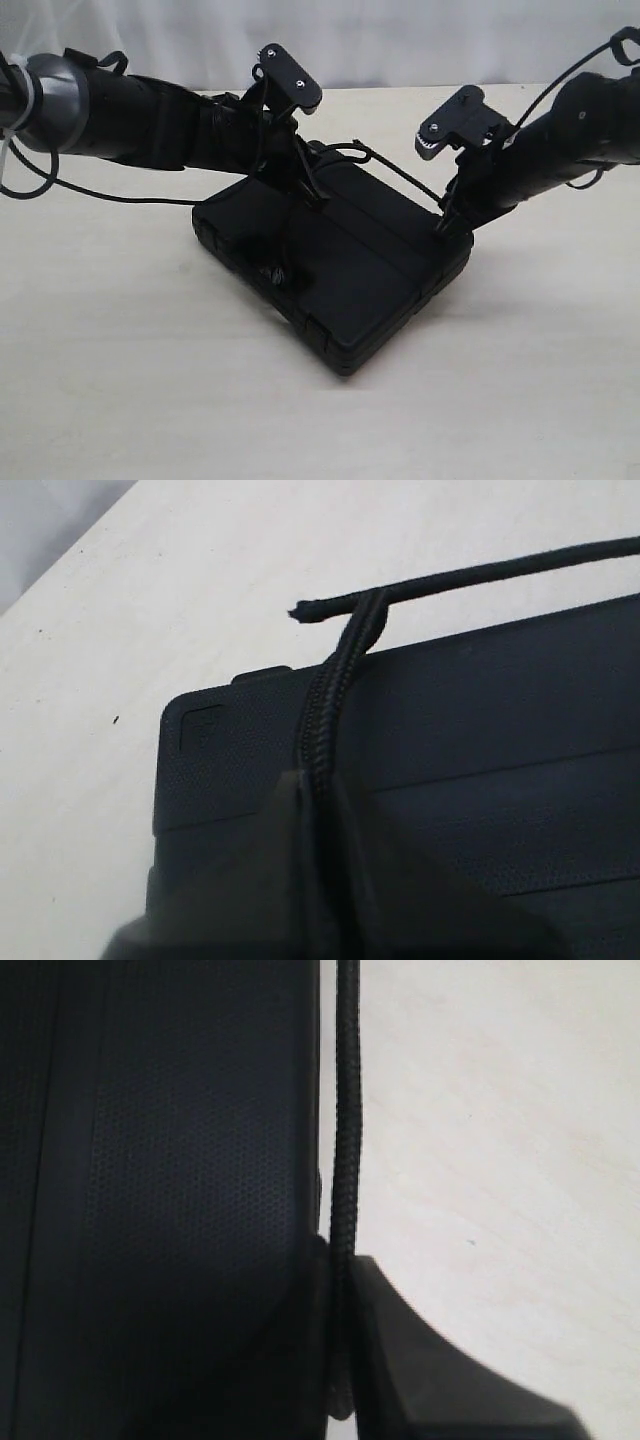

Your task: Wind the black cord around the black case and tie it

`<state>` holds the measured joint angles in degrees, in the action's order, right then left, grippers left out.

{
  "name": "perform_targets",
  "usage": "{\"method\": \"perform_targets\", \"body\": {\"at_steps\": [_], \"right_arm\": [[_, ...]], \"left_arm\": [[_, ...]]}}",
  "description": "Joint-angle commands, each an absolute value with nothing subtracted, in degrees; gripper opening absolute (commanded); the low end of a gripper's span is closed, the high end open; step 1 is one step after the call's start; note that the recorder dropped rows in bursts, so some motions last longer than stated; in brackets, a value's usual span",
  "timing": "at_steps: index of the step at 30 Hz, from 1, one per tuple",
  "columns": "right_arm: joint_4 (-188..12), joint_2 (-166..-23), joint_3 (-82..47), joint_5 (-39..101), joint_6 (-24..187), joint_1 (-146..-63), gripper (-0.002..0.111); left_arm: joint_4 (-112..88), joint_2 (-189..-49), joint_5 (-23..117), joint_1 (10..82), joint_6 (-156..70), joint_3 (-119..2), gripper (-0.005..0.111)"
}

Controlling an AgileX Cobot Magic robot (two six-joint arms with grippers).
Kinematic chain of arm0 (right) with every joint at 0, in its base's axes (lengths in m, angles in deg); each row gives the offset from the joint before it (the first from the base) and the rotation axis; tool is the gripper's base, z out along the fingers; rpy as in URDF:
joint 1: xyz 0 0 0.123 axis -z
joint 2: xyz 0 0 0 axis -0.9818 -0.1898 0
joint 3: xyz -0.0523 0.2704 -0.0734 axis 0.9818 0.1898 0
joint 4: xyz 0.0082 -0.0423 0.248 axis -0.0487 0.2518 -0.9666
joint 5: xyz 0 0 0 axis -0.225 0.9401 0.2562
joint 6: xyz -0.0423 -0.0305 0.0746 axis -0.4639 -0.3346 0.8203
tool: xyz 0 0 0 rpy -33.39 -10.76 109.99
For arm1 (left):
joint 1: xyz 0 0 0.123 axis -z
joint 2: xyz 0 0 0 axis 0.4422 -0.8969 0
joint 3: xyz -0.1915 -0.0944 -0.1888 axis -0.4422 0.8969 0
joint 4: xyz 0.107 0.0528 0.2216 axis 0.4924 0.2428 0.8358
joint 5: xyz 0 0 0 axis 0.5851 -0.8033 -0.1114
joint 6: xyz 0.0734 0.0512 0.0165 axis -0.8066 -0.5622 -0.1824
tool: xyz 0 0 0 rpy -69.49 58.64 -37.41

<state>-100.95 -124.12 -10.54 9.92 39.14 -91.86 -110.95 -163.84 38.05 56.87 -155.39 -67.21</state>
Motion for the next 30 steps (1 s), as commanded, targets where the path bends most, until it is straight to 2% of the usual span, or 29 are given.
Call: {"method": "perform_targets", "body": {"at_steps": [1,15,23,24,28,30], "right_arm": [[-100.32,-120.58,-8.63,8.88,39.56,-91.91,0.004],[-99.65,-114.79,-8.23,-3.72,36.5,-91.91,0.004],[-99.89,-114.79,-8.23,-1.82,36.79,-93.19,0.004],[-99.62,-114.79,-8.23,0.32,39.98,-93.19,0.004],[-86.69,-114.9,-9.96,6.28,74.23,-89.44,0.006],[-78.9,-115.31,-10.07,5.34,86.83,-86.38,0.015]], "left_arm": [[-111.65,-163.71,38.3,56.89,-154.41,-67.75,0.0],[-111.65,-163.71,37.89,56.89,-154.19,-67.74,0.0],[-111.65,-163.71,33.59,56.89,-153.37,-67.74,0.0],[-111.65,-163.71,33.48,56.89,-153.37,-67.74,0.0],[-111.65,-163.71,33.74,56.89,-153.37,-67.74,0.0],[-111.65,-163.71,33.74,56.89,-153.37,-67.74,0.0]]}}
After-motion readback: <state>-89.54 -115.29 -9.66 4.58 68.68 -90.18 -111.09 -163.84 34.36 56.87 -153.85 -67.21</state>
